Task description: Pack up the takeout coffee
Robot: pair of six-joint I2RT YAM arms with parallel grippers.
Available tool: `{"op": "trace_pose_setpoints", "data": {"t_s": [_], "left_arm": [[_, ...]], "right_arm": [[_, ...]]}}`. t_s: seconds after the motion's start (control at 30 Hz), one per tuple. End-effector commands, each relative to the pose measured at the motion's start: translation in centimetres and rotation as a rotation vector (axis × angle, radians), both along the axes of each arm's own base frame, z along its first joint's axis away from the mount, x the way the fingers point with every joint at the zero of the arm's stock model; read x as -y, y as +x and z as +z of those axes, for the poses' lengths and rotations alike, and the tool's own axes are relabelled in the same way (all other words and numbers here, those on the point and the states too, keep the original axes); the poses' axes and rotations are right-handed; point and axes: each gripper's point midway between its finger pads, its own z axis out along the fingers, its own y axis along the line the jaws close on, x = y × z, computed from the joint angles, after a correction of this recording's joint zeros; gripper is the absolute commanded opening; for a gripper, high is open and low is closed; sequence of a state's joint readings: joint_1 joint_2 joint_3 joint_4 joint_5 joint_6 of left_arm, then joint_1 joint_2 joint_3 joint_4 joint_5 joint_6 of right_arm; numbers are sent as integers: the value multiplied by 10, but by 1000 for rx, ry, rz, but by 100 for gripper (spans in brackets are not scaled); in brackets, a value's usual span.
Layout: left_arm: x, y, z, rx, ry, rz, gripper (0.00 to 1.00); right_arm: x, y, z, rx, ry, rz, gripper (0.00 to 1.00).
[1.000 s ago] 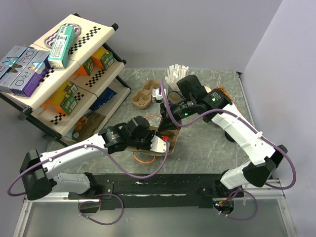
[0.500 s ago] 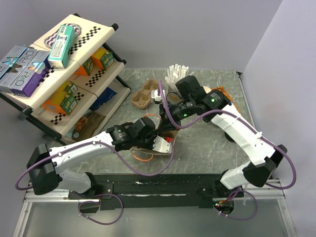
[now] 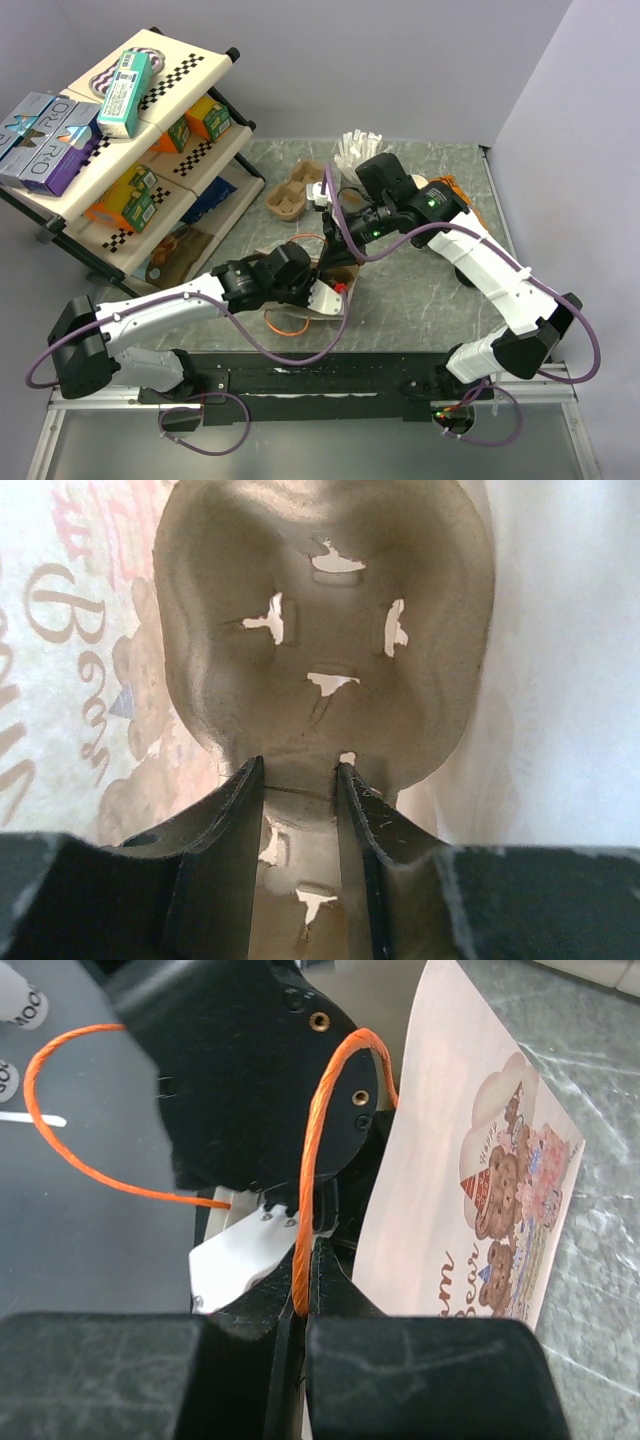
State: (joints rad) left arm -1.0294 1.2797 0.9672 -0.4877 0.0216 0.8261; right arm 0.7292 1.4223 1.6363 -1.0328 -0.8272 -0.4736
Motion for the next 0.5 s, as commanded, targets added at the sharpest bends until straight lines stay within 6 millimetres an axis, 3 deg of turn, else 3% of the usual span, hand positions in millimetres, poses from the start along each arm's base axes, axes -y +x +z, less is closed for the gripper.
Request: {"op": "trace_pose_setpoints", "data": {"t_s": [0.0, 0.47], "left_arm": [[9, -1, 6, 60, -87, -38, 1], [23, 12, -15, 154, -85, -101, 1]], "right_arm": [[4, -21, 24, 27, 76, 75, 0], [3, -32, 27, -5, 98, 132, 0]]}}
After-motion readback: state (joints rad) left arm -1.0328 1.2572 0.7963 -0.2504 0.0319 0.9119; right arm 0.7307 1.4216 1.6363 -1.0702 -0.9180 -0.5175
